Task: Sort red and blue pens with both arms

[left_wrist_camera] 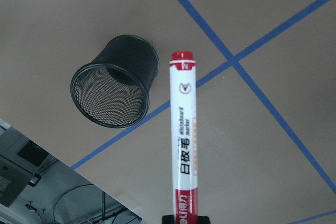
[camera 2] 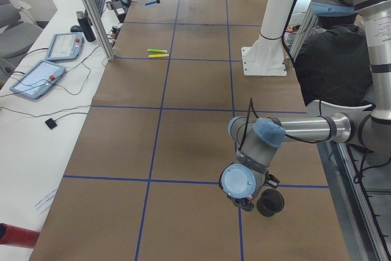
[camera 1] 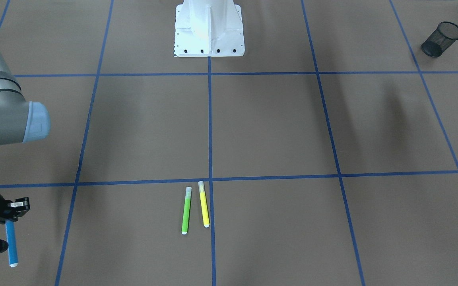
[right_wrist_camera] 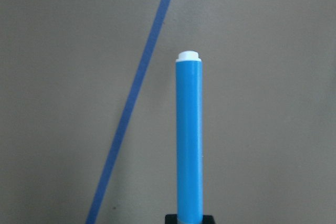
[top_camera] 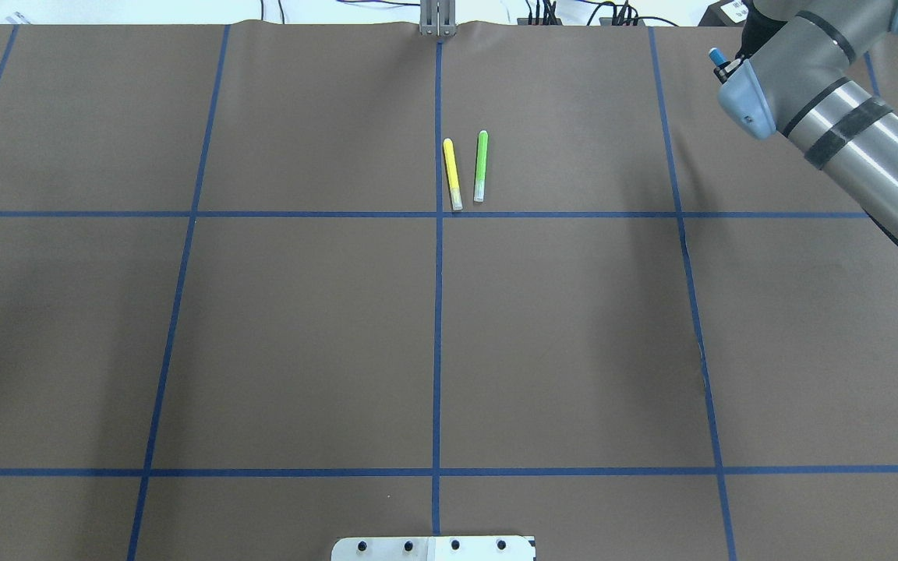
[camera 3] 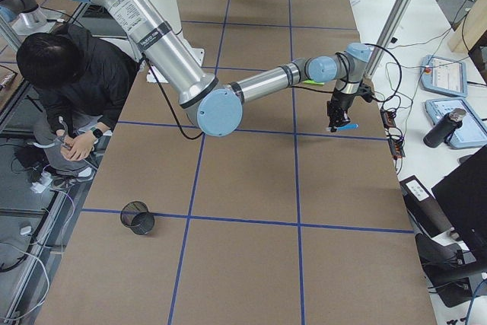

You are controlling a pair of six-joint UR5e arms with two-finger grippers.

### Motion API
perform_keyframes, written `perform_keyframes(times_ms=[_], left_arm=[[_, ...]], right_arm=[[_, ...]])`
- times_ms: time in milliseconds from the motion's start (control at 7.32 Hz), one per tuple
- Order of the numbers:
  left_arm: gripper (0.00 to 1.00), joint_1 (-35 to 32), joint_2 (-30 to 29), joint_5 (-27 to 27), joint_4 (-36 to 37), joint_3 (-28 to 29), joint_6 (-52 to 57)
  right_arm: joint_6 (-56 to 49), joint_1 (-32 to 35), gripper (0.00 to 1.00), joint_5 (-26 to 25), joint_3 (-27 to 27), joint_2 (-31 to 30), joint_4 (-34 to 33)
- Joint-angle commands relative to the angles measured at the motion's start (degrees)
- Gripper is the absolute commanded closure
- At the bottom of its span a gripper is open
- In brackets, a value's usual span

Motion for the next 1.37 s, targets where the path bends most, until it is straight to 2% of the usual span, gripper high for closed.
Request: perform_keyframes(times_ms=[0,137,410,683,820,956,1230], left_arm=[[1.00,-2.33,2.73,-1.34,2.06,0.93,0.42],[1.00,-2.34,3.01,-1.51,2.23,1.88,0.33],[1.00,-3.47,3.18,-1.69,2.32,3.73,0.33],[1.00,-4.18,3.54,-2.22,2.49,6.11,1.03],[1.00,-4.18,3.54,-4.05,2.67,8.64,1.99],[1.00,-4.18,3.71,-4.50,5.02,9.18,3.74],[1.00,-4.18,3.80,-6.86,5.22,10.94,3.93]], right_arm=[[-10.23,4.18,1.00,-2.15,1.34,-0.43,-8.40],[-16.10,5.68,1.00,-5.38,1.69,-0.78,-11.30],[-18.88,7.27,1.00,-10.66,3.18,-0.87,-18.85],[-19.06,10.07,1.00,-11.74,7.13,-4.28,-20.64],[-19.15,11.14,1.00,-11.66,7.41,-5.08,-20.56],[-19.33,11.23,1.00,-11.74,7.50,-5.35,-20.56],[-21.86,12.64,1.00,-11.66,7.76,-6.49,-20.56]])
